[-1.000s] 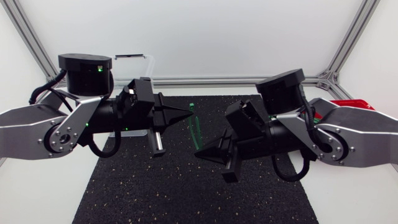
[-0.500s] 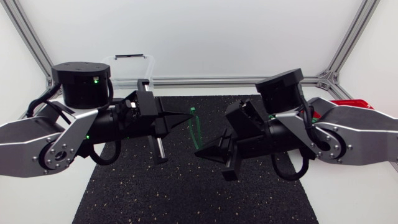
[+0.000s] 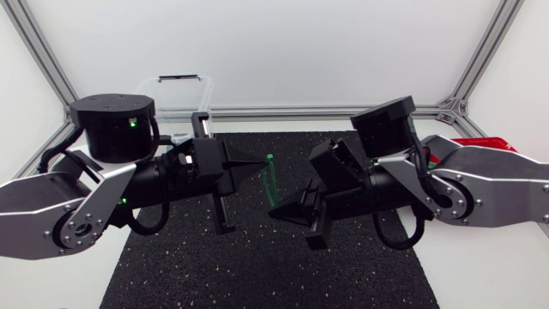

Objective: Take a green cable tie from the red box, thread the tail through the head to close it, then place it in the transparent bin on the left.

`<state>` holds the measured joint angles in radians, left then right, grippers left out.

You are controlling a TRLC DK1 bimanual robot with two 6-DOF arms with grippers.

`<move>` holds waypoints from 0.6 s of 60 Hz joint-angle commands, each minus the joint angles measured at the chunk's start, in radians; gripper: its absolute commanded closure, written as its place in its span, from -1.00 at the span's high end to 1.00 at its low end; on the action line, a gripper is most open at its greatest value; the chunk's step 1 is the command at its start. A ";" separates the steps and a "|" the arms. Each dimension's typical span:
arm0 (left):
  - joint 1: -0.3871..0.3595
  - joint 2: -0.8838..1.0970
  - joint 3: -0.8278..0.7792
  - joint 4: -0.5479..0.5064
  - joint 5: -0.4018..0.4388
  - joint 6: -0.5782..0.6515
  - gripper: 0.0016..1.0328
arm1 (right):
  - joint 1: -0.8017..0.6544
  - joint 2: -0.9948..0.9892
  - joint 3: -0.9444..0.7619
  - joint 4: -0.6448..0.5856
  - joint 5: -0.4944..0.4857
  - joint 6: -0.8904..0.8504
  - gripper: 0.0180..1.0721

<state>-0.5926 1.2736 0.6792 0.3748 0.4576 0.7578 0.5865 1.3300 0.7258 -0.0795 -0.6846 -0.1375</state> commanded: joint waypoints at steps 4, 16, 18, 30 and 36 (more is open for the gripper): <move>-0.018 -0.023 -0.030 0.021 -0.014 0.028 -0.95 | -0.010 0.000 0.006 -0.006 -0.006 0.021 -0.90; -0.029 -0.029 -0.043 0.035 -0.033 0.034 -0.95 | -0.011 -0.003 0.003 -0.003 -0.007 0.019 -0.90; -0.029 -0.034 -0.040 0.035 -0.036 0.034 -0.95 | -0.011 -0.005 0.001 -0.003 -0.007 0.018 -0.90; -0.030 -0.043 -0.044 0.035 -0.040 0.032 -0.95 | -0.011 -0.014 -0.005 0.000 -0.009 0.016 -0.90; -0.036 -0.045 -0.047 0.035 -0.043 0.032 -0.95 | -0.011 -0.014 -0.006 -0.002 -0.009 0.015 -0.90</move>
<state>-0.6174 1.2438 0.6598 0.3946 0.4168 0.7643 0.5804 1.3281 0.7258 -0.0792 -0.6849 -0.1375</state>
